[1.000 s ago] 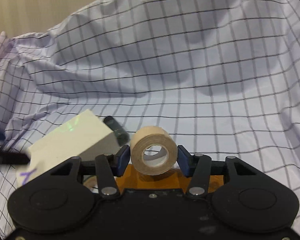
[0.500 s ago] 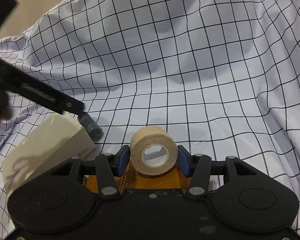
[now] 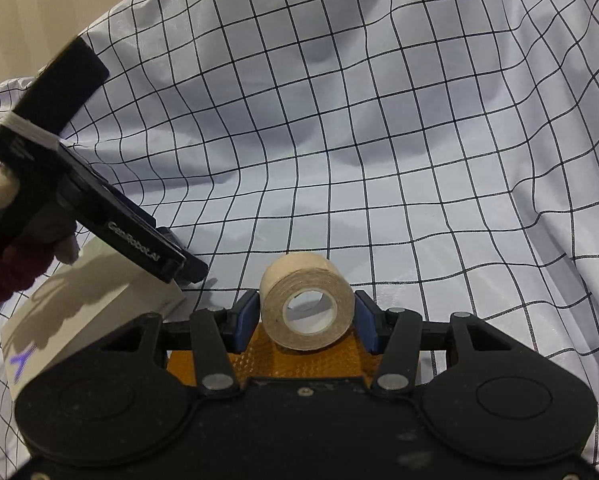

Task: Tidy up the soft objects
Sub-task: 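Grasp the dark glass bottle with the left gripper while the right holds the tape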

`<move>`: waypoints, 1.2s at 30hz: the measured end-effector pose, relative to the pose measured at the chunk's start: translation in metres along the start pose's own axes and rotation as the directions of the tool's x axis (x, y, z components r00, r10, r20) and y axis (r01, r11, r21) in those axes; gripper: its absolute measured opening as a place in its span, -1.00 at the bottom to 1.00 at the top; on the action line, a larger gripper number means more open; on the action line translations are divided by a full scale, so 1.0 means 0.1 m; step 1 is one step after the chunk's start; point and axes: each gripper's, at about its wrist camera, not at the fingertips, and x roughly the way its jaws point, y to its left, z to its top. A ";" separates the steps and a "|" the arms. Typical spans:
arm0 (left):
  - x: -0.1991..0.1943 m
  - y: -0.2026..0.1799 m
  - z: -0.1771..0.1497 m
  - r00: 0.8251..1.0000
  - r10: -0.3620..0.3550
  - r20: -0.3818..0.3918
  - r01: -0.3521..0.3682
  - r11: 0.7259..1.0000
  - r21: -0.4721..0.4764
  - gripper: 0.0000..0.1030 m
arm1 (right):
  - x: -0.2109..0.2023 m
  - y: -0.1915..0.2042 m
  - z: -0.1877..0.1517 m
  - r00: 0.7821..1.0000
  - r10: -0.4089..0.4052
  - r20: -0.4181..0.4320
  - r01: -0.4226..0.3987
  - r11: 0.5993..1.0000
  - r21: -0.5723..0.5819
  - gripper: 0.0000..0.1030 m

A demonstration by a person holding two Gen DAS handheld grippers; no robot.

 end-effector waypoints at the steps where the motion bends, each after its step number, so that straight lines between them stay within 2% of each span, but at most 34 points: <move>1: 0.00 0.00 0.00 1.000 0.011 0.005 -0.011 1.000 0.003 0.45 | 0.00 0.00 0.00 1.000 0.001 0.000 -0.001 1.000 0.000 -0.02; 4: -0.02 0.03 0.04 0.999 0.026 0.021 -0.025 1.000 -0.012 0.27 | 0.00 0.00 -0.01 1.000 0.001 0.003 -0.001 1.000 -0.001 -0.02; 7: -0.08 0.11 0.09 0.999 -0.007 0.044 0.010 0.998 -0.062 0.08 | 0.01 0.00 0.00 1.000 0.000 0.005 0.000 1.000 0.002 -0.02; 9: -0.09 0.14 0.11 0.999 -0.018 0.040 0.021 0.997 -0.081 0.05 | 0.01 0.00 0.00 1.000 -0.003 0.004 0.003 1.000 0.000 -0.02; 11: -0.06 0.13 0.11 1.000 0.001 0.028 0.001 0.997 -0.076 0.10 | 0.01 0.01 0.00 1.000 -0.004 0.004 0.004 1.000 -0.003 -0.02; 14: -0.03 0.07 0.09 0.999 0.032 0.025 -0.030 0.998 -0.054 0.29 | 0.00 0.01 0.00 1.000 -0.002 0.006 0.002 1.000 -0.004 -0.02; 18: 0.00 0.07 0.05 1.000 0.017 0.025 -0.016 0.998 -0.067 0.43 | 0.00 0.01 0.00 1.000 0.000 0.006 0.000 1.000 -0.004 -0.02; 21: 0.06 0.10 0.06 1.000 0.011 -0.009 -0.012 0.997 -0.075 0.58 | 0.00 0.01 0.00 1.000 0.000 0.008 0.000 1.000 -0.001 -0.02; 23: 0.07 0.08 0.05 1.000 0.016 -0.019 -0.017 0.998 -0.066 0.58 | 0.00 0.01 0.00 1.000 0.000 0.008 0.000 1.000 0.000 -0.02; 25: 0.08 0.08 0.06 1.000 0.016 -0.026 -0.018 0.998 -0.065 0.48 | 0.00 0.01 0.00 1.000 -0.001 0.011 0.001 1.000 0.001 -0.02; 27: 0.10 0.06 0.06 0.999 0.023 -0.032 -0.025 0.997 -0.069 0.30 | 0.00 0.01 0.00 1.000 -0.003 0.012 0.003 1.000 0.002 -0.02; 32: 0.08 0.07 0.05 1.000 0.021 -0.014 -0.022 0.996 -0.082 0.29 | 0.00 0.00 0.00 1.000 -0.010 0.018 0.010 1.000 0.006 -0.02; 36: -0.07 0.03 0.02 0.998 0.053 0.025 -0.050 0.993 -0.110 0.29 | -0.01 -0.01 0.00 1.000 -0.021 0.021 0.021 1.000 0.013 -0.02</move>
